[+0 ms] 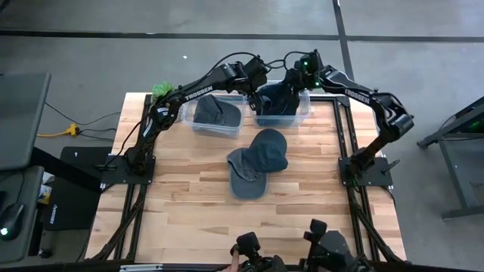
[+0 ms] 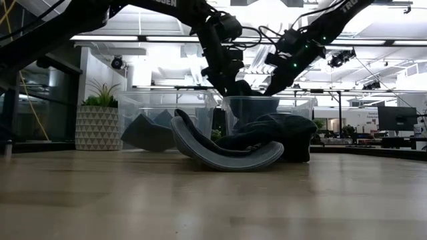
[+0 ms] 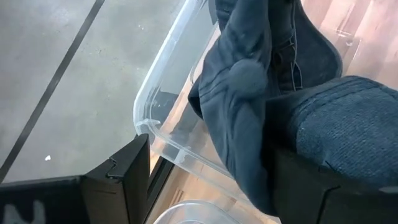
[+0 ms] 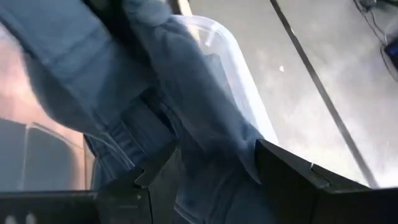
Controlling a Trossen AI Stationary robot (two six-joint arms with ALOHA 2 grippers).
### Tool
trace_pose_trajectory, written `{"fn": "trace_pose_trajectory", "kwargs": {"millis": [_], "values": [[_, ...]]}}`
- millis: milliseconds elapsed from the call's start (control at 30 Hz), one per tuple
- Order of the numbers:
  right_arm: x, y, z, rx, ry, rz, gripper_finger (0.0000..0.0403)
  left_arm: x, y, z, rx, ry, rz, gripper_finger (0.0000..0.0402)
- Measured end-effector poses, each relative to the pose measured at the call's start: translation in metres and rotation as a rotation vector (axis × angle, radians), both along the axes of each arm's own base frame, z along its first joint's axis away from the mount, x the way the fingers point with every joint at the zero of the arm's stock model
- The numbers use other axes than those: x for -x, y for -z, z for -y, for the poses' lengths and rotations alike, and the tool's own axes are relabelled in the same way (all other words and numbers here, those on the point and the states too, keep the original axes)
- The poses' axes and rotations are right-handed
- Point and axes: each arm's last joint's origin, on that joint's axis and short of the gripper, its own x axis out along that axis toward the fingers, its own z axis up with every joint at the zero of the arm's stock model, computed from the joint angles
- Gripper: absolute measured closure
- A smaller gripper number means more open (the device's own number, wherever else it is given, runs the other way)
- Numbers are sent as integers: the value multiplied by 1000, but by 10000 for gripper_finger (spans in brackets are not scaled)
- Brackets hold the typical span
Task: Pick & Place hat
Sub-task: Put the bottom blue cap into the right transparent bin
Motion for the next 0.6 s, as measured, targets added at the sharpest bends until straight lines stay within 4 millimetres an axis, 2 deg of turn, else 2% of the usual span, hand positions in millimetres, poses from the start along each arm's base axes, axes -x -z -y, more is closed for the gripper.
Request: {"fn": "trace_pose_trajectory", "kwargs": {"millis": [167,300,600], "values": [[13,0,10,-75,109,36,203,0,0,0,0,1,-1,159],[22,4,11,-124,138,0,203,0,0,0,0,1,0,159],[23,6,8,-212,159,16,203,0,0,0,3,-1,-1,159]]}}
